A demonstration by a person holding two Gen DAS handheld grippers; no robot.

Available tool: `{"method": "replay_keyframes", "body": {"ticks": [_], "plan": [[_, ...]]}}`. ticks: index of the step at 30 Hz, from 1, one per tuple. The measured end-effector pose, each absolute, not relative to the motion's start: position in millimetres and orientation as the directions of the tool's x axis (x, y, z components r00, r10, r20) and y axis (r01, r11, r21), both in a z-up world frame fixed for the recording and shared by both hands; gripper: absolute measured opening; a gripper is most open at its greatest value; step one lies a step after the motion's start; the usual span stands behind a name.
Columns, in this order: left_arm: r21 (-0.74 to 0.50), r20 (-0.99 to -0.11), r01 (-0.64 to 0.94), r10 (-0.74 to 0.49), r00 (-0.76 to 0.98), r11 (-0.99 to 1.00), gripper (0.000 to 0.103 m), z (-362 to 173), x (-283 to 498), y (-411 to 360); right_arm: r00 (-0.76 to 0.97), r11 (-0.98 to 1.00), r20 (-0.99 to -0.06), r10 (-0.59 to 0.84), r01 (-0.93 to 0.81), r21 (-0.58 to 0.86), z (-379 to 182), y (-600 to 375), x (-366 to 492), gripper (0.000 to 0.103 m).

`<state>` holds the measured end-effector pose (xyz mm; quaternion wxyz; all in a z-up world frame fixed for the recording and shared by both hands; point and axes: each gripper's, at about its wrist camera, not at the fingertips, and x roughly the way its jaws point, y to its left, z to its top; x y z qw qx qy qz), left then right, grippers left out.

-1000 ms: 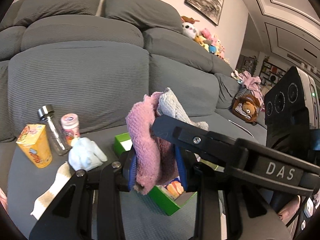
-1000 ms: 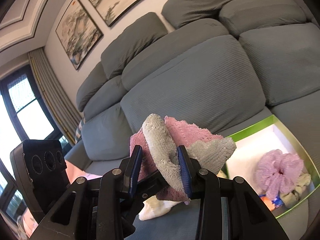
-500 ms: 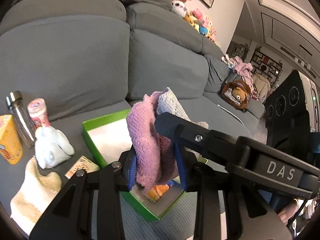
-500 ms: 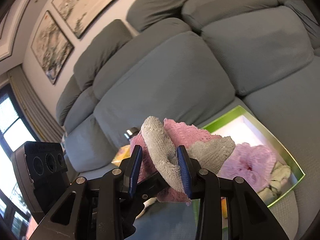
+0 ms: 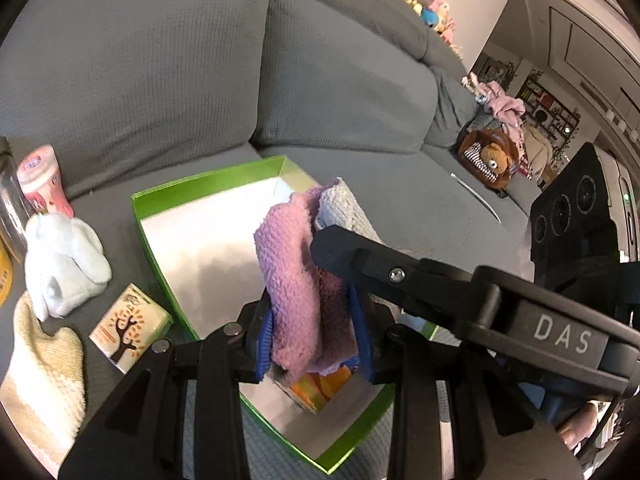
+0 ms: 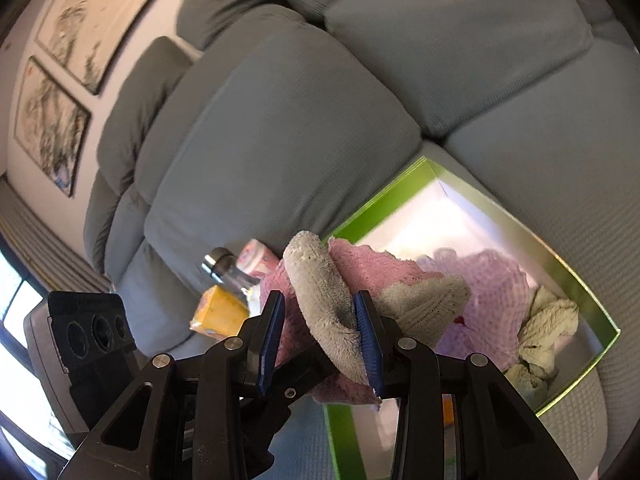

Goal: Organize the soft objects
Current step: 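Lower the cloths into the green box and open the right gripper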

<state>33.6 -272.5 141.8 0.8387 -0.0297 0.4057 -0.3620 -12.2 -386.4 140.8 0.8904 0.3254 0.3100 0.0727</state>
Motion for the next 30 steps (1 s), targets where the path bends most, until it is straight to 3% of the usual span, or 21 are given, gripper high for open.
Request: {"method": "replay_keyframes", "body": {"ticks": [18,25,29,30], "plan": [[-0.337,-0.753,0.546,-0.568,0.333,0.767,0.031,112,52,-293,0.745,0.750,-0.619,0.251,0.254,0.610,105,-411,0,0.039],[-0.318,-0.757,0.539,-0.551,0.350,0.780,0.045,113,52,-292,0.743,0.763,-0.638,0.199,0.291,0.577,108,-412,-6,0.039],[-0.312,-0.739,0.541,-0.557,0.379,0.781,0.062,118,49,-286,0.751,0.776,-0.640,0.160,0.305,0.552,115,-411,-12,0.039],[-0.313,-0.733,0.541,-0.561,0.385,0.781,0.066,120,48,-284,0.755,0.779,-0.638,0.151,0.307,0.547,117,-410,-13,0.045]]}}
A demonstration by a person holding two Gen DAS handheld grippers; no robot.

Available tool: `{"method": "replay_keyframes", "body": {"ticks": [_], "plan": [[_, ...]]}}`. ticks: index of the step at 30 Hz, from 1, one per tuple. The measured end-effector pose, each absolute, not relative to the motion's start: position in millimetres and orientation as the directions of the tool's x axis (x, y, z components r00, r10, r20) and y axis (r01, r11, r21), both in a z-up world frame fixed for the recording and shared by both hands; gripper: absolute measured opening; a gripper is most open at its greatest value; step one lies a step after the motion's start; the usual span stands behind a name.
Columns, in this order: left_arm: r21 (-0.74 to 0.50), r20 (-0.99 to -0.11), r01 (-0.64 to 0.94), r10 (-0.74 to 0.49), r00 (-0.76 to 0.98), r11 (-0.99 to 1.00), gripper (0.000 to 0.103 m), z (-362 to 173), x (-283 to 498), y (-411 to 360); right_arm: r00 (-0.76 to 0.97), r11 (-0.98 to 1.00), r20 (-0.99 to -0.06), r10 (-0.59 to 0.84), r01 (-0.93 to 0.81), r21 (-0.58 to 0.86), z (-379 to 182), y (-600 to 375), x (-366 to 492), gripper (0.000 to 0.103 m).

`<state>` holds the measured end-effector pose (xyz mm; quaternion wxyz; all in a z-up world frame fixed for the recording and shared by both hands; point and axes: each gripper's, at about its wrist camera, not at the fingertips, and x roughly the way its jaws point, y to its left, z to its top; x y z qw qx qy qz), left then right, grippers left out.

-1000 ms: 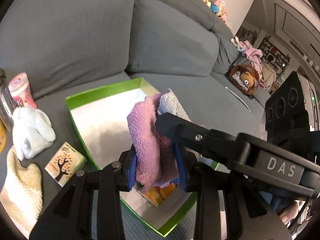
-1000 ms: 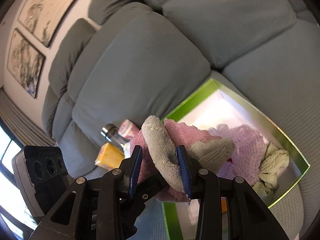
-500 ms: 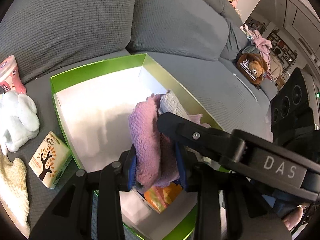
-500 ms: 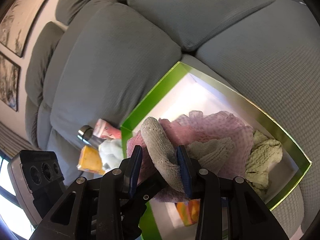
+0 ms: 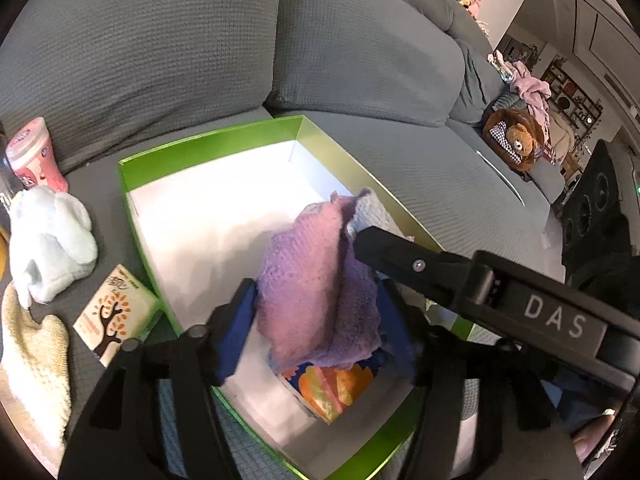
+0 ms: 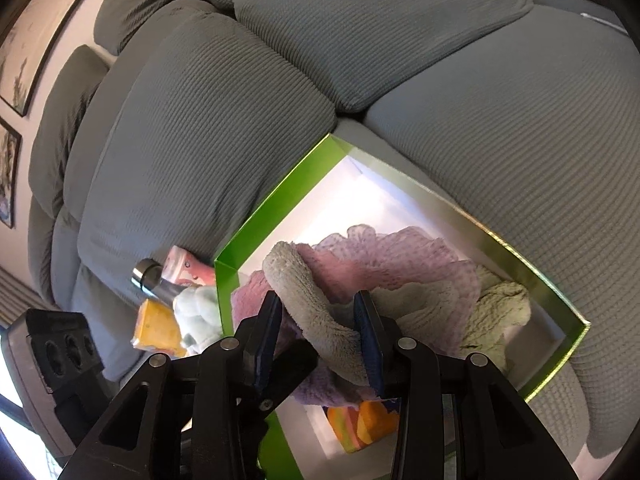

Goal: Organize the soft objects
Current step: 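Lower the cloths into the green box and open the right gripper, then move the right gripper back to the pile and close on the tissue pack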

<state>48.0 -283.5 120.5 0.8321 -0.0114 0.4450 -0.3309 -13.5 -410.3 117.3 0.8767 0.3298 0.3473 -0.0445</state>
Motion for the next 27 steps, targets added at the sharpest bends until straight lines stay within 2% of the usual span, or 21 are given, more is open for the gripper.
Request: {"method": "replay_keyframes", "body": {"ticks": [3,5,10,17,20,27], "plan": [[-0.341,-0.710,0.537,-0.586,0.391,0.772,0.077,127,47,-274,0.776,0.792,-0.621,0.110,0.309,0.526,126,-407,-21,0.062],[-0.356,-0.694,0.530,-0.597,0.402,0.770,0.079,132,45,-265,0.786,0.805,-0.612,0.083,0.309,0.506,133,-404,-26,0.066],[-0.378,-0.662,0.522,-0.617,0.425,0.765,0.088,146,38,-240,0.818,0.824,-0.575,0.026,0.309,0.476,151,-395,-39,0.084],[-0.405,-0.598,0.486,-0.626,0.500,0.775,0.102,163,19,-186,0.839,0.862,-0.542,-0.047,0.309,0.402,173,-375,-53,0.088],[-0.407,-0.586,0.459,-0.612,0.532,0.789,0.102,168,11,-156,0.842,0.880,-0.536,-0.059,0.297,0.371,181,-363,-54,0.088],[-0.374,-0.584,0.329,-0.495,0.643,0.867,0.102,164,-7,-74,0.851,0.934,-0.523,-0.047,0.223,0.280,199,-315,-56,0.088]]}}
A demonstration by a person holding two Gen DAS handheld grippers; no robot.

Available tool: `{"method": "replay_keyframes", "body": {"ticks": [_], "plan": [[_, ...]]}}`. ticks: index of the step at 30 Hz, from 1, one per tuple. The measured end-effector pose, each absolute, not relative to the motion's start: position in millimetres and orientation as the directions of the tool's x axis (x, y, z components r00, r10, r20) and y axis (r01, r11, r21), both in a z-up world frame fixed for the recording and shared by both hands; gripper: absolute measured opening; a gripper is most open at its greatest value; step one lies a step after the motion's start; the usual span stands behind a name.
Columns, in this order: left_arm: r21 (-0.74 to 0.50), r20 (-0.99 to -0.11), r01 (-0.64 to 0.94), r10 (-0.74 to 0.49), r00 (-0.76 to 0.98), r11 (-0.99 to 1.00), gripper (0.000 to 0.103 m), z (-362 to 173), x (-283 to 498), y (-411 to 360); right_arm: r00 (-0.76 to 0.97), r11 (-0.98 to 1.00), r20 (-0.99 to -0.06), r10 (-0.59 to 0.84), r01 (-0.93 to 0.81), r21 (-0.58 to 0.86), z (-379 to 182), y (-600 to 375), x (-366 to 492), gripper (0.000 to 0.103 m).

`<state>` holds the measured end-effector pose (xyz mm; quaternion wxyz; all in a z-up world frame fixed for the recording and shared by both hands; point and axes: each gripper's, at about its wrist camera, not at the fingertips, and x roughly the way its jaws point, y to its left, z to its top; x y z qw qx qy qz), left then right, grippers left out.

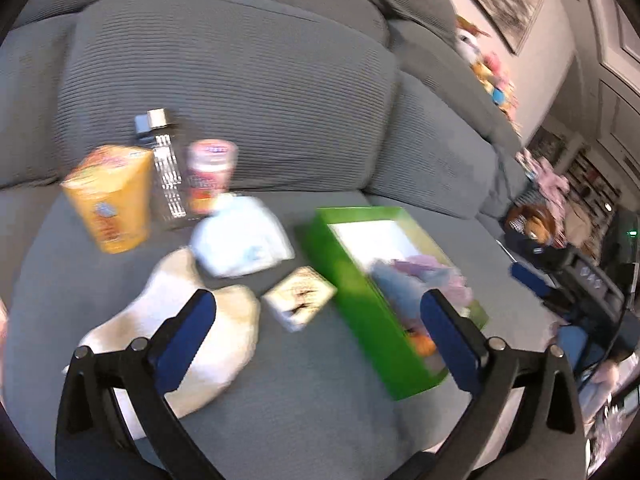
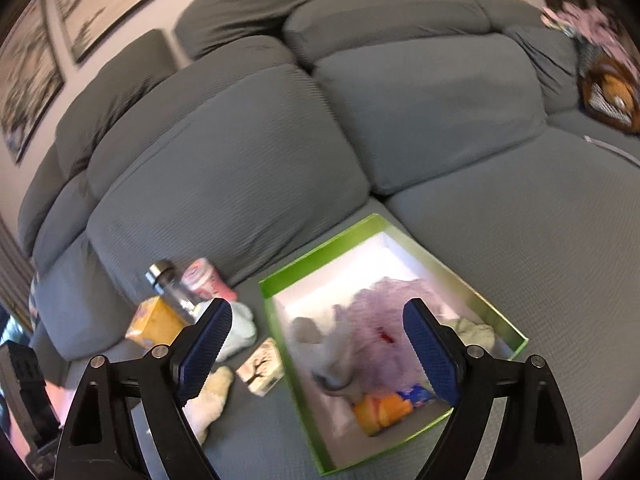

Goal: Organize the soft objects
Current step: 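Move the right gripper back to the pile and close on the tissue pack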

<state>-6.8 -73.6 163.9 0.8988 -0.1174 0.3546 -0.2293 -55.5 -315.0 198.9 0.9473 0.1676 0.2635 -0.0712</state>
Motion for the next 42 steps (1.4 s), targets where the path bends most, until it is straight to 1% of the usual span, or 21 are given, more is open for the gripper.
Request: {"method": "replay_keyframes", "body": {"ticks": [4,7,10,14,16,20,23,25,29,30,31,34,36,39,42], "plan": [[-0.364,-0.601,0.214,-0.404,0.690,0.906,0.102,147,-12,-28,0.856,0.964,-0.517,-0.013,0.148,0.222,203,-280,-52,0.088],[-0.352,-0.632,0.129,-0.337,0.698,0.927,0.102,127,-11,0,0.818,0.975,-0.573,0.051,0.083,0.206,191,-249,-31,0.088],[-0.362,-0.648,0.051,-0.291,0.704,0.931,0.102,107,-12,24,0.762,0.976,-0.647,0.035,0.112,0.185,171,-227,-8,0.088],[-0.365,-0.670,0.005,-0.267,0.692,0.931,0.102,89,-8,40,0.680,0.961,-0.733,-0.022,0.217,0.172,131,-202,24,0.088],[-0.352,-0.688,-0.015,-0.248,0.682,0.936,0.102,83,-6,46,0.656,0.944,-0.753,-0.047,0.276,0.181,115,-197,32,0.088],[-0.340,-0.708,-0.058,-0.214,0.673,0.939,0.102,77,-7,58,0.613,0.899,-0.772,-0.171,0.417,0.132,88,-191,50,0.088],[-0.336,-0.711,-0.073,-0.202,0.673,0.939,0.102,77,-8,65,0.565,0.850,-0.812,-0.144,0.491,0.191,66,-197,65,0.088],[-0.343,-0.702,-0.072,-0.204,0.682,0.937,0.102,80,-10,67,0.534,0.823,-0.826,-0.179,0.541,0.172,54,-201,76,0.088],[-0.355,-0.698,-0.069,-0.215,0.683,0.932,0.102,83,-11,71,0.486,0.808,-0.847,-0.215,0.576,0.125,37,-205,92,0.088],[-0.358,-0.698,-0.071,-0.216,0.682,0.931,0.102,83,-10,72,0.478,0.808,-0.849,-0.226,0.579,0.111,34,-206,94,0.087],[-0.364,-0.698,-0.074,-0.219,0.682,0.929,0.102,84,-11,73,0.469,0.809,-0.850,-0.239,0.580,0.093,33,-207,97,0.081],[-0.385,-0.687,-0.078,-0.229,0.690,0.920,0.102,84,-12,76,0.449,0.822,-0.848,-0.281,0.569,0.029,26,-207,103,0.077],[-0.393,-0.683,-0.081,-0.231,0.693,0.916,0.102,85,-13,77,0.457,0.832,-0.834,-0.310,0.554,-0.005,26,-206,102,0.069],[-0.394,-0.687,-0.090,-0.228,0.690,0.915,0.102,84,-11,78,0.472,0.851,-0.832,-0.291,0.525,0.001,29,-206,94,0.063],[-0.399,-0.692,-0.097,-0.230,0.684,0.912,0.102,83,-11,79,0.520,0.886,-0.820,-0.240,0.463,0.034,43,-202,75,0.062]]}}
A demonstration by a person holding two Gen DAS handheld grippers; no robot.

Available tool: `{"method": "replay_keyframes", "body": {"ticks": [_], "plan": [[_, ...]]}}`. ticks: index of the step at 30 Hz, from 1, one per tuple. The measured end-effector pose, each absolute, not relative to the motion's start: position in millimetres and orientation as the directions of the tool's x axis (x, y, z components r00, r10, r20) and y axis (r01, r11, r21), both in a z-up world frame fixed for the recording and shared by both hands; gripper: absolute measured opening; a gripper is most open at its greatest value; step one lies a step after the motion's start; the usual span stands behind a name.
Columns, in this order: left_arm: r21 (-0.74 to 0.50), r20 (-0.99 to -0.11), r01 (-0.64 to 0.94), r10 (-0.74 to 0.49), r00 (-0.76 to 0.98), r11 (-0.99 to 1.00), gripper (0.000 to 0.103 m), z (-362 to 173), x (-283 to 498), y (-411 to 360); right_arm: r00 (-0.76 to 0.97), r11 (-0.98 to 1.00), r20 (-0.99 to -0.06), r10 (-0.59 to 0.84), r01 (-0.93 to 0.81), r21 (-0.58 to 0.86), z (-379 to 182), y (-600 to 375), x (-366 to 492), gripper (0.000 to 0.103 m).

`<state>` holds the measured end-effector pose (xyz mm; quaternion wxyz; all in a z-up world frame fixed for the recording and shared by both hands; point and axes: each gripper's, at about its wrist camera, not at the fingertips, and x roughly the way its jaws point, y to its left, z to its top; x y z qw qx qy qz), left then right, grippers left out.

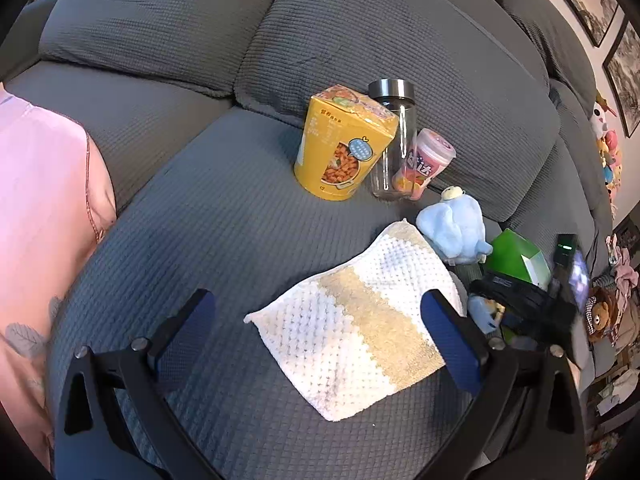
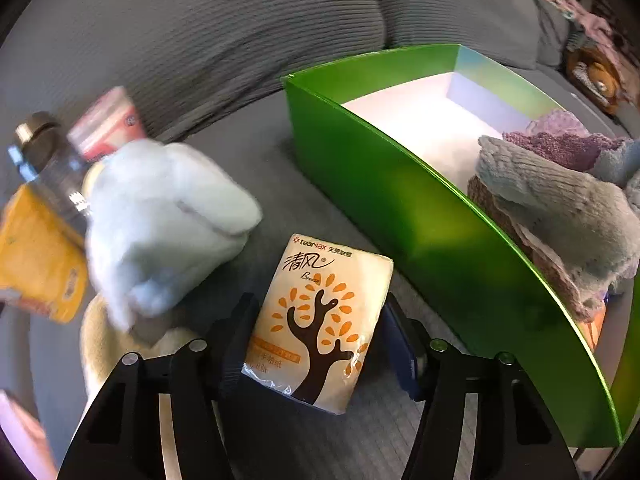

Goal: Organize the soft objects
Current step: 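Move the right gripper back to the pile and close on the tissue pack, then lift the tree-print tissue pack and carry it toward the green box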

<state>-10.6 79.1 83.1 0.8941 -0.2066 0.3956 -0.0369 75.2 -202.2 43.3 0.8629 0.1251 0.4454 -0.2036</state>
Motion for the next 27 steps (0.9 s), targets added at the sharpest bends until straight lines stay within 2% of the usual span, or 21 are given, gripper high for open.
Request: {"method": "replay_keyframes", "body": {"ticks": [3,6,8,11,14,17,19,20,25,27], "plan": [[-0.400,-0.695,-0.097,-0.232,0.681,0.911,0.101,84,-10,80,0.587,0.932,-0.783,-0.206,0.361,0.026,64,-185,52,0.062],[-0.413,-0.699,-0.111,-0.237,0.675,0.904,0.101,83,-9,84,0.613,0.980,-0.788,-0.049,0.182,0.081,74,-158,46,0.062],[-0.420,-0.706,-0.124,-0.237,0.667,0.899,0.101,82,-8,87,0.577,0.991,-0.811,0.100,0.012,0.131,76,-130,43,0.062],[-0.418,-0.717,-0.152,-0.222,0.661,0.896,0.101,80,-7,93,0.481,0.967,-0.841,0.249,-0.172,0.187,63,-95,40,0.062],[-0.426,-0.722,-0.173,-0.218,0.657,0.888,0.101,79,-6,98,0.380,0.944,-0.880,0.286,-0.270,0.190,46,-65,35,0.062],[-0.461,-0.731,-0.186,-0.253,0.634,0.867,0.101,74,-3,102,0.379,0.939,-0.891,0.250,-0.320,0.127,36,-54,39,0.067],[-0.476,-0.736,-0.184,-0.275,0.619,0.860,0.100,72,-2,102,0.379,0.939,-0.894,0.238,-0.325,0.112,35,-52,37,0.082],[-0.473,-0.740,-0.185,-0.275,0.614,0.861,0.100,71,-2,101,0.379,0.940,-0.892,0.246,-0.319,0.124,37,-54,36,0.084],[-0.454,-0.753,-0.177,-0.269,0.601,0.873,0.099,72,-2,95,0.434,0.957,-0.864,0.255,-0.243,0.160,58,-95,38,0.084],[-0.455,-0.757,-0.155,-0.288,0.587,0.877,0.093,71,-3,92,0.480,0.964,-0.838,0.260,-0.177,0.198,67,-113,36,0.084]]}}
